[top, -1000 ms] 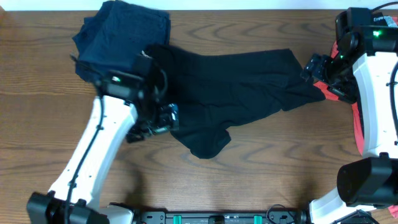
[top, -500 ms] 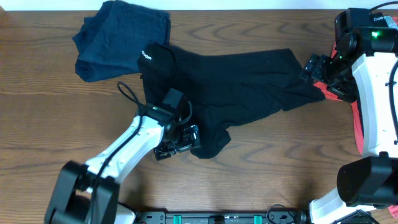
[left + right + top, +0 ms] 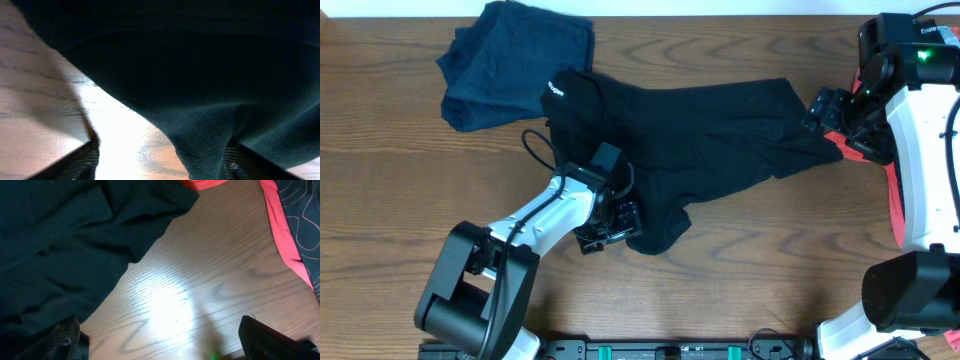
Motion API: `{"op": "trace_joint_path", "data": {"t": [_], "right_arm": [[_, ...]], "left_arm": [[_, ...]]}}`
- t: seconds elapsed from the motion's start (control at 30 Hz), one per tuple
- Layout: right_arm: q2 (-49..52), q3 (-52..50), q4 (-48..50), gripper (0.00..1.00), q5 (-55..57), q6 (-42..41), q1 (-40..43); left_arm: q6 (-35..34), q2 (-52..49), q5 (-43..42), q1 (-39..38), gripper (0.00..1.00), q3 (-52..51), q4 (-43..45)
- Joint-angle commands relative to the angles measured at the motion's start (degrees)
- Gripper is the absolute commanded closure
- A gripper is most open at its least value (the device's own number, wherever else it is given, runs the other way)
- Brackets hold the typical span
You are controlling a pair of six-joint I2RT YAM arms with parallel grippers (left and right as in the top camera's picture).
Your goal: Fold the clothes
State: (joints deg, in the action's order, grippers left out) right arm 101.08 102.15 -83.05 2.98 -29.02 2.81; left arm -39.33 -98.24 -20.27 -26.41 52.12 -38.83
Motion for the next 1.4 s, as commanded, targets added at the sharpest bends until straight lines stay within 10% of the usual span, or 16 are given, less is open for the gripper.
{"op": "trace_joint_path", "data": {"t": [0.0, 0.27, 1.07, 1.3, 1.37], "right_arm": [[-0.6, -0.3, -0.1, 0.01, 0.0, 1.0, -0.6], [-0.6, -0.7, -0.1, 0.01, 0.0, 1.0, -0.6], [-0.6, -22.1, 18.9, 0.01, -14.3, 7.0, -3.7], [-0.6, -23.5, 22.1, 0.01, -14.6, 5.7, -11.3], [-0.6, -23.7, 21.7, 0.01, -12.7, 3.2, -13.4]], "left_arm": [[0.7, -2.4, 0.3, -0.2, 0.37, -0.6, -0.4], [2.9, -2.3, 1.0, 0.3, 0.94, -0.3, -8.0], [3.1, 12.2, 20.3, 8.6, 0.94, 1.9, -37.6], [3.1, 12.2, 20.3, 8.6, 0.64, 1.9, -37.6], [3.3, 12.2, 20.3, 8.6, 0.32, 1.9, -37.6]]}}
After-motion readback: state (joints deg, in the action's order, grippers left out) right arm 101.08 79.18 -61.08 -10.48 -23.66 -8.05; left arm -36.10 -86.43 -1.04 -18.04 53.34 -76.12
